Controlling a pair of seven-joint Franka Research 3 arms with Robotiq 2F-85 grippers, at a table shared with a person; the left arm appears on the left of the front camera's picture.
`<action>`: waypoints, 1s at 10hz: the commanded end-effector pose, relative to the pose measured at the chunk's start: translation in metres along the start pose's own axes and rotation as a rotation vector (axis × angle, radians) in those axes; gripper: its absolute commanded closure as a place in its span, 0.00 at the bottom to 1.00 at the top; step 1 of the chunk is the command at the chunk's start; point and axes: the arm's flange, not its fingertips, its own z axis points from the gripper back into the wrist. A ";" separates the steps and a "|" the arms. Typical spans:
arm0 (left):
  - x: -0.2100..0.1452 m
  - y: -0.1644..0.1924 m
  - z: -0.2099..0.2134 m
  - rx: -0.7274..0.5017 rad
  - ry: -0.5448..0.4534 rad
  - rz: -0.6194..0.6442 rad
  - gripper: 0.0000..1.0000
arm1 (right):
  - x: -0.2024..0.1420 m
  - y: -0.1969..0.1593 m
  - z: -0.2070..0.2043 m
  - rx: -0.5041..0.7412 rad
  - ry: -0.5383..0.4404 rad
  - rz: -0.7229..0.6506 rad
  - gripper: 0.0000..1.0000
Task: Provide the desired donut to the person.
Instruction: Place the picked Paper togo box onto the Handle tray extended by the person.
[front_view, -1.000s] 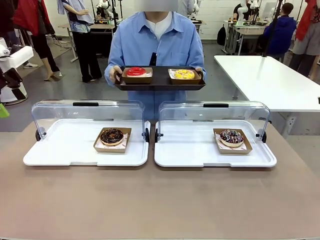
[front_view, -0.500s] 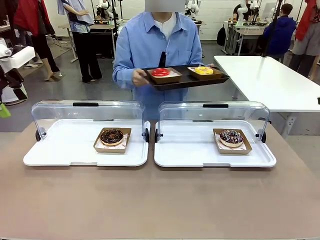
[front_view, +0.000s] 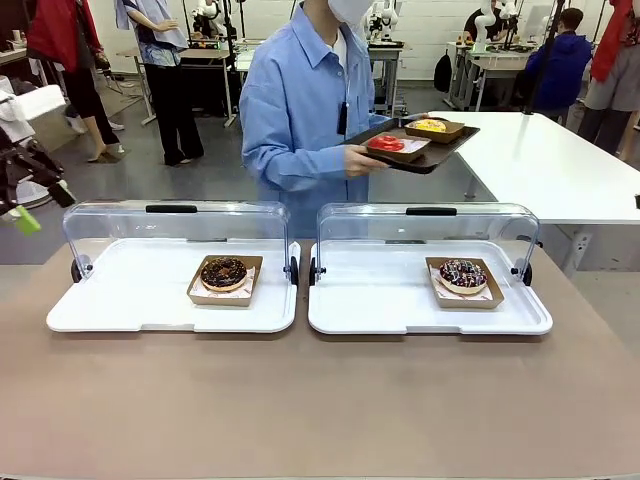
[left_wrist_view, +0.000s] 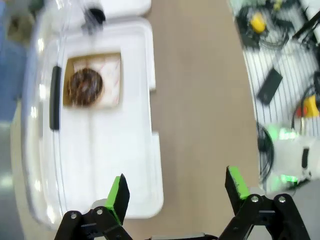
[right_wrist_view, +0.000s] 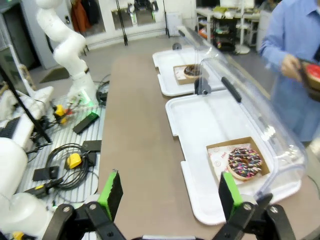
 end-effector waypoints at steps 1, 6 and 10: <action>-0.035 0.033 0.003 -0.046 -0.376 0.040 0.00 | -0.001 0.001 -0.002 -0.001 0.012 0.002 0.00; -0.123 0.030 -0.011 0.199 -0.577 -0.015 0.00 | -0.001 0.001 -0.002 -0.001 0.012 0.002 0.00; -0.162 0.000 -0.001 0.206 -0.624 0.018 0.00 | -0.001 0.001 -0.002 -0.001 0.012 0.002 0.00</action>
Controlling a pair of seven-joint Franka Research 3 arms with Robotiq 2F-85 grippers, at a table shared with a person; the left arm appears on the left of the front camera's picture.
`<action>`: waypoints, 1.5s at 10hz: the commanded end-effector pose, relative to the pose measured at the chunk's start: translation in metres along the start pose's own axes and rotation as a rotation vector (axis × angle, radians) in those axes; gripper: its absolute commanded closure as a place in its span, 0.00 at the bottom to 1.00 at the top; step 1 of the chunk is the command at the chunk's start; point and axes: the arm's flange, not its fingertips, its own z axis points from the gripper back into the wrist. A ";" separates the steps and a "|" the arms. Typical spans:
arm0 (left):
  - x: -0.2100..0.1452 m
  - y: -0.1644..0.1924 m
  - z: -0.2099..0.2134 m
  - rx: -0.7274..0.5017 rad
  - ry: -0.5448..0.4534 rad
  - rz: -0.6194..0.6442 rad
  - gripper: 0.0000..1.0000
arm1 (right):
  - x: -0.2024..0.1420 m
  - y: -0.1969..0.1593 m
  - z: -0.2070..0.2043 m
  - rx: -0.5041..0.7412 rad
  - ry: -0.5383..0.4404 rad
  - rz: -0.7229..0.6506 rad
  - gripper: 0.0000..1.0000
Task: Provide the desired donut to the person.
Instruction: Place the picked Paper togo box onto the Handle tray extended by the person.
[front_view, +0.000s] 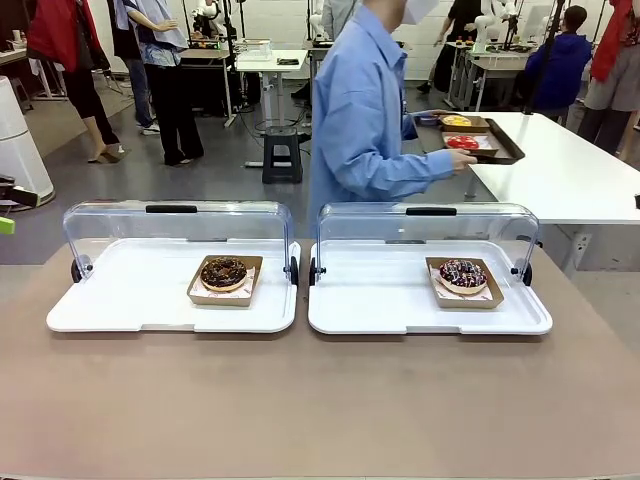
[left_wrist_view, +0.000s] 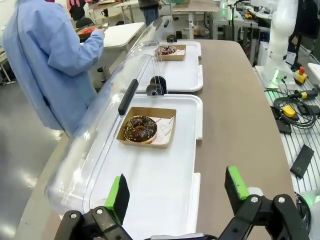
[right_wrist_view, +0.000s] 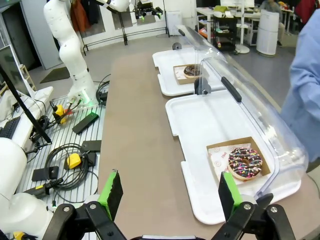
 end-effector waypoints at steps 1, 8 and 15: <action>0.001 -0.015 0.007 0.003 -0.030 -0.042 0.00 | -0.001 0.001 -0.001 -0.002 0.011 0.002 0.00; 0.007 -0.033 0.029 -0.024 -0.073 -0.099 0.00 | -0.001 0.001 -0.001 -0.002 0.011 0.002 0.00; 0.009 -0.029 0.027 -0.022 -0.081 -0.065 0.00 | -0.001 0.001 -0.001 -0.002 0.011 0.002 0.00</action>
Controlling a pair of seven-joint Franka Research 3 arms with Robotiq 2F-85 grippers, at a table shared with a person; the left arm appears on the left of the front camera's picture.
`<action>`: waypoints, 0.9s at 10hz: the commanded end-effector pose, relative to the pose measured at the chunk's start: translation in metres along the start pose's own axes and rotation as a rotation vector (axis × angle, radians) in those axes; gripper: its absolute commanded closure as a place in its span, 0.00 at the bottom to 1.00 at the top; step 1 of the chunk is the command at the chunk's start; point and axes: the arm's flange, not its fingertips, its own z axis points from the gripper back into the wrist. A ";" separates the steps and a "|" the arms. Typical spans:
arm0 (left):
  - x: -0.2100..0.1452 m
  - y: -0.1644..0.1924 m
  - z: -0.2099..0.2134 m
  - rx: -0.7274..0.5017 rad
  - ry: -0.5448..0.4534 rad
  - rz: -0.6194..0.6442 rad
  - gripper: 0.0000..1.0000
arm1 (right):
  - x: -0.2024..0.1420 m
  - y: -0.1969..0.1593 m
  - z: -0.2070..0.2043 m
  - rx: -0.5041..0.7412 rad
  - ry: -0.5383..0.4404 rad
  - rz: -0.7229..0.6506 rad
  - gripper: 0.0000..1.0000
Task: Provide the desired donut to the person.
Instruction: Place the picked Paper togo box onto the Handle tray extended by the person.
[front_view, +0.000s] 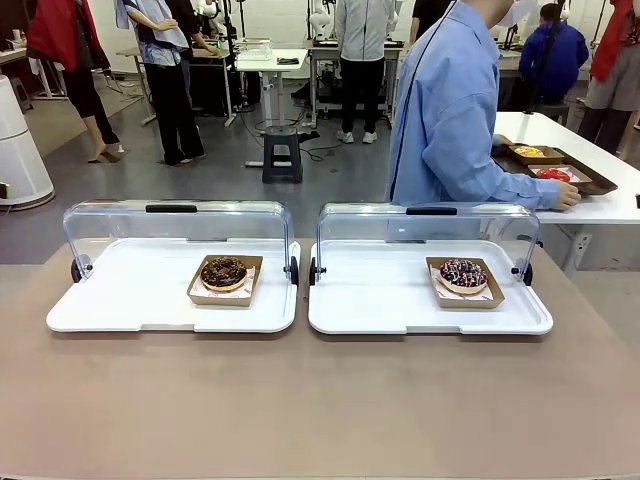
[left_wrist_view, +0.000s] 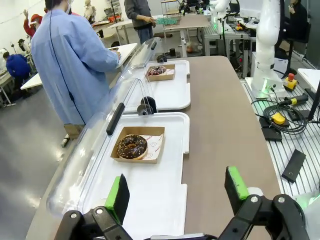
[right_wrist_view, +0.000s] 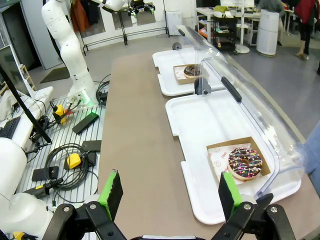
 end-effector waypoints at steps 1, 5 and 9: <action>0.001 0.000 0.001 0.005 0.003 -0.002 0.00 | -0.001 0.001 -0.001 -0.002 0.011 0.002 0.00; 0.001 0.000 0.001 0.005 0.003 -0.002 0.00 | -0.001 0.001 -0.001 -0.002 0.011 0.002 0.00; 0.001 0.000 0.001 0.005 0.003 -0.002 0.00 | -0.001 0.001 -0.001 -0.002 0.011 0.002 0.00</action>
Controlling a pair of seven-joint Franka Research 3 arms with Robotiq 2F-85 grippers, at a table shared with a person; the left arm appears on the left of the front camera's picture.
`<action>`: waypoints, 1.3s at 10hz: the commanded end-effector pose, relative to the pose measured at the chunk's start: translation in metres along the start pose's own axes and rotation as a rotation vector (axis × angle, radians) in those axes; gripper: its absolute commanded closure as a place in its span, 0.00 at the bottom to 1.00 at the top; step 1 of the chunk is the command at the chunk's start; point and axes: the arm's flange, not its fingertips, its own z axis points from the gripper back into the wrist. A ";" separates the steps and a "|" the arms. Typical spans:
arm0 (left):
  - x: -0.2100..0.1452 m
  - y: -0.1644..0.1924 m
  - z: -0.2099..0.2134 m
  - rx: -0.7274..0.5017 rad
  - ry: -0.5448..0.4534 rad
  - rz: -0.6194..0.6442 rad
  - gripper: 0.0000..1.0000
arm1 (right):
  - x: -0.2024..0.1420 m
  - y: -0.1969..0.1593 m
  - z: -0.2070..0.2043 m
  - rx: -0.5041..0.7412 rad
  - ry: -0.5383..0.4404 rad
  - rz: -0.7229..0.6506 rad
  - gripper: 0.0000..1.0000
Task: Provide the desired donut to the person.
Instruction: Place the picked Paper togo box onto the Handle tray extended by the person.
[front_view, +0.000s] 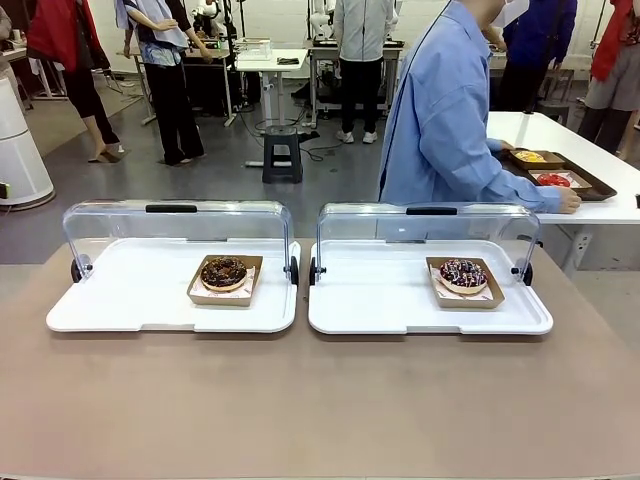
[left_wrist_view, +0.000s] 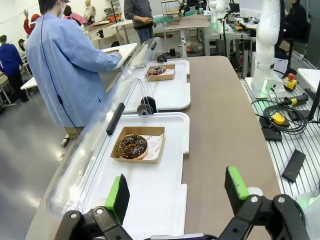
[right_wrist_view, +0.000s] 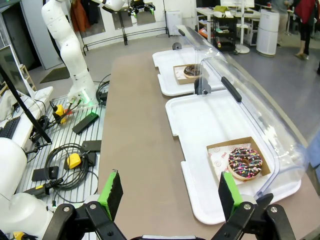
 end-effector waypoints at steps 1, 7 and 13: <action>0.001 0.000 0.001 0.005 0.003 -0.002 0.00 | -0.001 0.001 -0.001 -0.002 0.011 0.002 0.00; 0.001 0.000 0.001 0.005 0.003 -0.002 0.00 | -0.001 0.001 -0.001 -0.002 0.011 0.002 0.00; 0.001 0.000 0.001 0.005 0.003 -0.002 0.00 | -0.001 0.001 -0.001 -0.002 0.011 0.002 0.00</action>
